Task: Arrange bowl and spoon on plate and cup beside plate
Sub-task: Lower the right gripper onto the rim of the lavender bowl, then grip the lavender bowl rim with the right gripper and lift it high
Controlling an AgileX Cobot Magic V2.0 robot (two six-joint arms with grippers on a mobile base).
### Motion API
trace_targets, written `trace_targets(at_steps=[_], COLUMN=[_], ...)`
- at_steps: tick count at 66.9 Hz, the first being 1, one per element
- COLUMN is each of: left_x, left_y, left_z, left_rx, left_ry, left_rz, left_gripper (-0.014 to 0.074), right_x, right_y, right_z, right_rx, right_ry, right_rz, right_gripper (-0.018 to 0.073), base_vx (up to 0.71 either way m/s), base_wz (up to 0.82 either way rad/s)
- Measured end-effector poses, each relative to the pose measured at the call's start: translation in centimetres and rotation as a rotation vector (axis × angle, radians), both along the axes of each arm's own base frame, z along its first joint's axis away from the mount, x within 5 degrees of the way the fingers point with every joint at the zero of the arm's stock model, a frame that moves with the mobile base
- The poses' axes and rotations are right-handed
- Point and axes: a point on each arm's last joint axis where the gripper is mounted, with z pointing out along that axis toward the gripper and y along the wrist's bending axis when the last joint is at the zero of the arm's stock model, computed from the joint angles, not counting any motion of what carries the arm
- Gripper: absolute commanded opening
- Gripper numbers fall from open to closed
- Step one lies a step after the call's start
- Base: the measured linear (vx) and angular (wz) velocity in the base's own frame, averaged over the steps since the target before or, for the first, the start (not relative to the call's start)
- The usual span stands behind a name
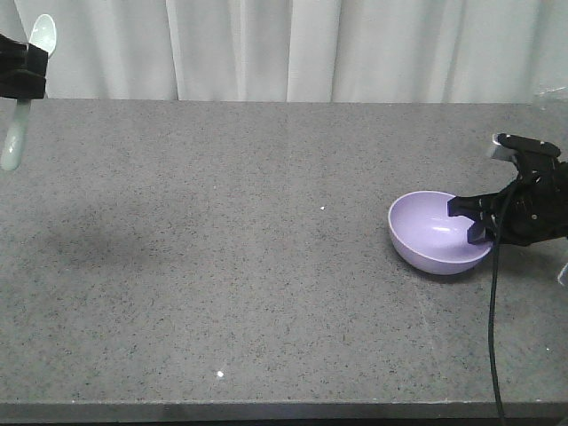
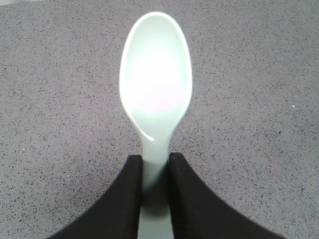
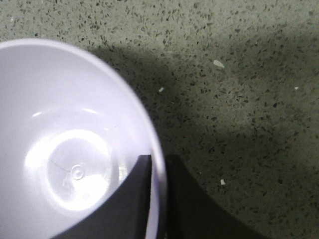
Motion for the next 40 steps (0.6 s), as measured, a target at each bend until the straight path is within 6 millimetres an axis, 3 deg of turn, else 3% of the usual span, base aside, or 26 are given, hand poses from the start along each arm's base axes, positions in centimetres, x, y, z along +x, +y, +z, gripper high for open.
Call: trace_targets(at_steps=[8, 13, 26, 40], left_x=[0.0, 0.0, 0.0, 0.0], left_y=[0.0, 0.0, 0.0, 0.0], left_z=[0.0, 0.0, 0.0, 0.0], left_rx=[0.0, 0.0, 0.0, 0.0], left_ry=[0.001, 0.001, 0.002, 0.002], left_rz=[0.0, 0.0, -0.001, -0.001], left_gripper=[-0.0008, -0.0008, -0.0008, -0.0008], right_x=[0.4, 0.5, -0.9, -6.0], right_y=[0.0, 0.1, 1.3, 3.4], right_z=[0.7, 2.4, 9.9, 17.5], right_rx=[-0.004, 0.002, 0.075, 0.198], right_ry=[-0.021, -0.048, -0.22, -0.41], right_rz=[0.011, 0.027, 0.099, 0.215], right_gripper=[-0.0011, -0.0011, -0.0009, -0.0006], base_vx=[0.0, 0.0, 0.0, 0.0], base_wz=[0.0, 0.0, 0.0, 0.0])
